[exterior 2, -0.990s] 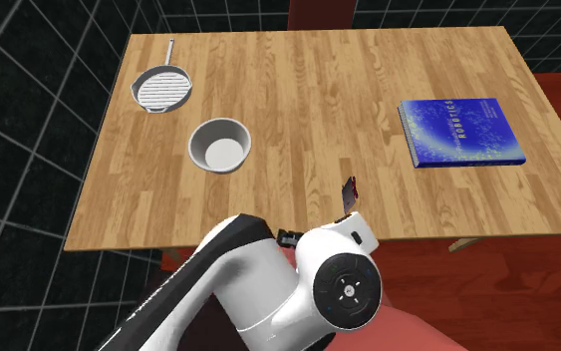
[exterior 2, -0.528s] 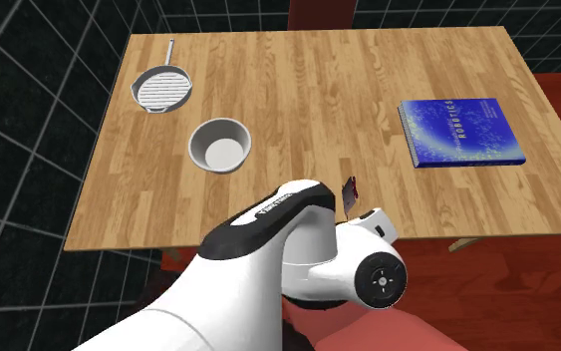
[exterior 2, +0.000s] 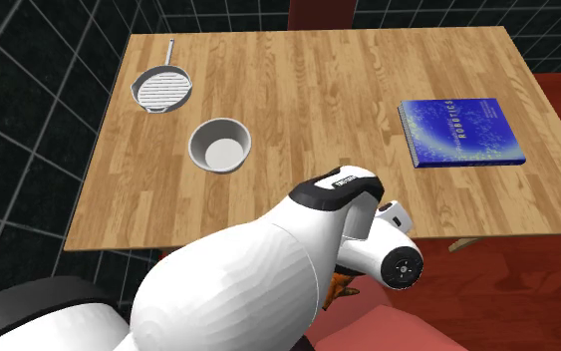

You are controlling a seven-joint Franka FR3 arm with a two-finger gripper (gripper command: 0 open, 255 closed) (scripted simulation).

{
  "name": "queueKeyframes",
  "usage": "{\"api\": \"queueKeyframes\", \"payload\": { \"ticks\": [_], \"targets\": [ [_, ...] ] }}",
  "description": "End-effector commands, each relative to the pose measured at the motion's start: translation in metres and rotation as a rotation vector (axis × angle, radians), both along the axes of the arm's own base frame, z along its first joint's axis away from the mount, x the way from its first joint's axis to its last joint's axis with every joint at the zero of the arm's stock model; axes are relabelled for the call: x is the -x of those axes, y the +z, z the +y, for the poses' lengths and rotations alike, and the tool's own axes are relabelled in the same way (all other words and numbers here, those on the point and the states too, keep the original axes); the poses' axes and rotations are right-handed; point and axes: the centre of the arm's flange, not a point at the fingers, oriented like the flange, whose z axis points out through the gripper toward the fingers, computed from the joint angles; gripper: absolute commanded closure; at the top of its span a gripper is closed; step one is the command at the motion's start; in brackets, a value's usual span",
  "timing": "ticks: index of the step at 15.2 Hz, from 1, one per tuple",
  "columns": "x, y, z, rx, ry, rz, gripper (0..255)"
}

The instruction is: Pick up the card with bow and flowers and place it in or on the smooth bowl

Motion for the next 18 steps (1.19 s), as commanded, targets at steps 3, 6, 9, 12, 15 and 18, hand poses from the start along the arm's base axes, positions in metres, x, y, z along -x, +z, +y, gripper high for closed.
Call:
{"api": "queueKeyframes", "payload": {
  "ticks": [3,6,9,12,15,18],
  "targets": [
    [-0.013,-0.017,0.0,-0.002,0.002,-0.01,0],
    [-0.02,-0.031,0.002,-0.002,0.002,-0.01,0],
    [-0.024,-0.038,0.004,-0.002,0.002,-0.01,0],
    [-0.024,-0.038,0.004,-0.002,0.002,-0.01,0],
    [-0.024,-0.038,0.004,-0.002,0.002,-0.01,0],
    [-0.024,-0.038,0.004,-0.002,0.002,-0.01,255]
  ]
}}
